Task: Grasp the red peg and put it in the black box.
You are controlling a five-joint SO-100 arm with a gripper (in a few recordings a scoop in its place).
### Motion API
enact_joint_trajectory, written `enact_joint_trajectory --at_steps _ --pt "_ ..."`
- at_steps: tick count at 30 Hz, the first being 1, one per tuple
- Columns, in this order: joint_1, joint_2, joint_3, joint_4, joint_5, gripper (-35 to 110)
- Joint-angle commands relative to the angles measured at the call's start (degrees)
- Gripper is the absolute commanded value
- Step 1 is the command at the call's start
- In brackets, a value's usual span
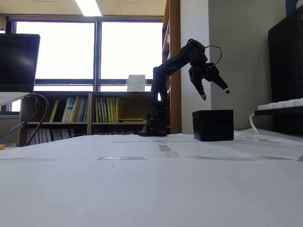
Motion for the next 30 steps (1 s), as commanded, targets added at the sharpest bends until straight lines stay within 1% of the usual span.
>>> enact_joint_trajectory --at_steps 1,4,5,6,8,10,12,13,15,16,19,20,25,30 --pt "-0.18 -4.83 4.66 1.58 -0.18 47" --pt "0.88 -5.54 5.62 3.25 -0.97 46" --pt "1.49 -6.33 5.54 3.87 -2.20 43" --pt "2.29 -7.38 5.01 4.13 -3.78 37" --pt "4.22 -10.99 3.16 3.69 -4.22 0" --pt "7.38 -16.88 -2.37 1.23 -7.65 0" --pt "12.13 -26.10 -12.39 -4.39 -15.12 0" --pt "14.85 -32.08 -19.34 -9.40 -18.37 0" --pt "20.65 -45.70 -36.04 -23.12 -22.59 0" --pt "22.59 -51.86 -43.33 -25.75 -25.75 0" --pt "28.83 -57.74 -51.94 -20.92 -30.41 0" --pt "29.97 -60.12 -55.46 -20.74 -31.82 0" --pt "34.89 -77.34 -75.06 -25.22 -39.55 0" --pt "37.00 -86.22 -86.31 -32.34 -41.92 0"
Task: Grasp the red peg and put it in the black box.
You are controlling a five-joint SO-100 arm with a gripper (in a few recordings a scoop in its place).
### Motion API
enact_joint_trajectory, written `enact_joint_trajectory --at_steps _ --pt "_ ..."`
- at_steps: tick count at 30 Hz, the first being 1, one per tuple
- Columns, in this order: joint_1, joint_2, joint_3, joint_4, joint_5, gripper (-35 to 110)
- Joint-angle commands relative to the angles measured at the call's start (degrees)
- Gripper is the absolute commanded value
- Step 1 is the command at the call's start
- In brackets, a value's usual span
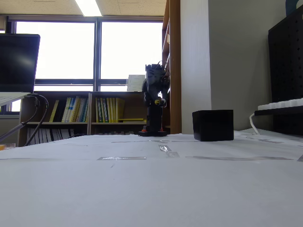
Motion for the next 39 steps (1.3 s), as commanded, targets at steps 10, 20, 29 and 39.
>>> enact_joint_trajectory --at_steps 10,20,29,39 --pt "8.88 -19.86 -19.95 -6.50 -5.45 0" --pt "5.71 -27.33 -30.23 -6.86 -4.75 0" --pt "9.40 -27.33 -34.98 -0.79 -7.56 0" --pt "9.49 -27.33 -34.98 14.50 7.38 0"
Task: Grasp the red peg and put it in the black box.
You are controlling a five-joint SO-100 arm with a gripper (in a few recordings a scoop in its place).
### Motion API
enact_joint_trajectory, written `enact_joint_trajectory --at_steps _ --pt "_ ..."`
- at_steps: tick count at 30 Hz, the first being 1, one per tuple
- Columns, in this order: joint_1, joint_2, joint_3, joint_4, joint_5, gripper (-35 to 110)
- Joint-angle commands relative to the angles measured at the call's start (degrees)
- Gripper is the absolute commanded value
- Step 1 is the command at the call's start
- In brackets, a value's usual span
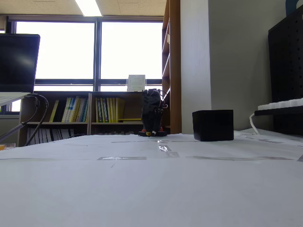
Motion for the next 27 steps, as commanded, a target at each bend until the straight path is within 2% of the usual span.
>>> enact_joint_trajectory --at_steps 1,4,7,15,27 --pt "-1.58 -4.57 -4.75 4.75 9.49 0" --pt "-1.49 -4.57 -4.75 4.75 10.11 0" --pt "-1.49 -4.66 -4.75 4.04 15.47 0" --pt "-10.20 -4.83 -4.75 5.01 13.97 0" --pt "-10.28 -4.83 -4.75 5.01 13.97 0"
